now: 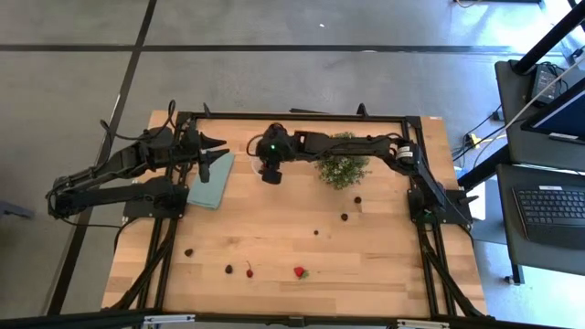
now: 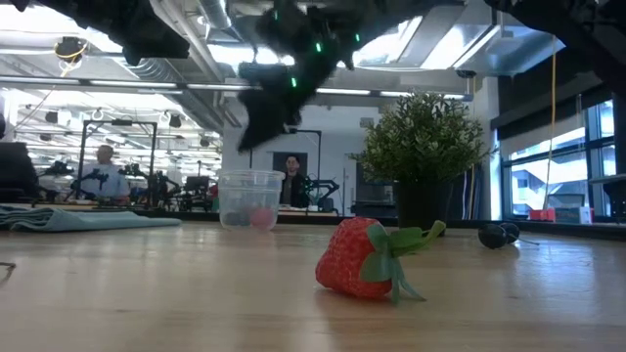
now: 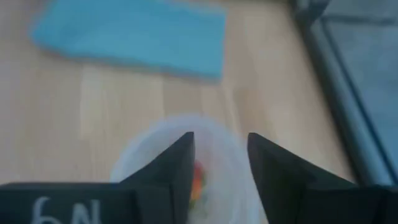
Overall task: Pick and placing Produce into tupperware
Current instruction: Put the red strawberry into the transparent container
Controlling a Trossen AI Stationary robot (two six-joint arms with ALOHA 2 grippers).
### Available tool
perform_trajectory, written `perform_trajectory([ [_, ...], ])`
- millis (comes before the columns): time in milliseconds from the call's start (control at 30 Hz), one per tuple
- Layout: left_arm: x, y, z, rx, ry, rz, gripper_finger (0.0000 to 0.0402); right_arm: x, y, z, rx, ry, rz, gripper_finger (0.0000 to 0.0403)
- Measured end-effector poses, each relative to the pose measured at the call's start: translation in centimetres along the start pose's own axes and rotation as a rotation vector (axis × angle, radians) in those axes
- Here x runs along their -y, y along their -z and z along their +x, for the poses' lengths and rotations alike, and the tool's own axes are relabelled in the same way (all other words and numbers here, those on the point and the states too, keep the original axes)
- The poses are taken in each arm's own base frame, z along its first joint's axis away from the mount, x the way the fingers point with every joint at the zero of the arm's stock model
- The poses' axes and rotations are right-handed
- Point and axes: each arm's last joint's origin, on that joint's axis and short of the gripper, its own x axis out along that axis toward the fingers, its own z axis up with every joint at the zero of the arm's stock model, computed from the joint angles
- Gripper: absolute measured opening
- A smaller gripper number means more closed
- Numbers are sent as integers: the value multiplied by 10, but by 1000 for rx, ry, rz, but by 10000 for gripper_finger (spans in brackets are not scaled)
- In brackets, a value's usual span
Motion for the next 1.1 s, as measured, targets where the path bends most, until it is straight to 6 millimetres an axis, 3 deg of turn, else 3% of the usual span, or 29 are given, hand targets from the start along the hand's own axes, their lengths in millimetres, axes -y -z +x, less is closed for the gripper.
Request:
perform_trajectory([
  [233,0,0,0,1,0,0,105,9,-66,-80,137,3,-35,181],
  [467,0,-1,0,7,1,-1,93,25,-75,-157,65,-4,-21,183],
  [667,0,-1,0,7,4,-1,83,26,-63,-215,-2,-3,54,183],
  [867,0,-3,0,37,7,-1,73,-3,-35,-262,0,116,79,183],
  [967,1,-6,0,59,14,-1,68,-22,-13,-274,43,151,108,183],
  [1100,1,-8,-1,81,15,-1,63,-50,28,-272,57,89,169,183],
])
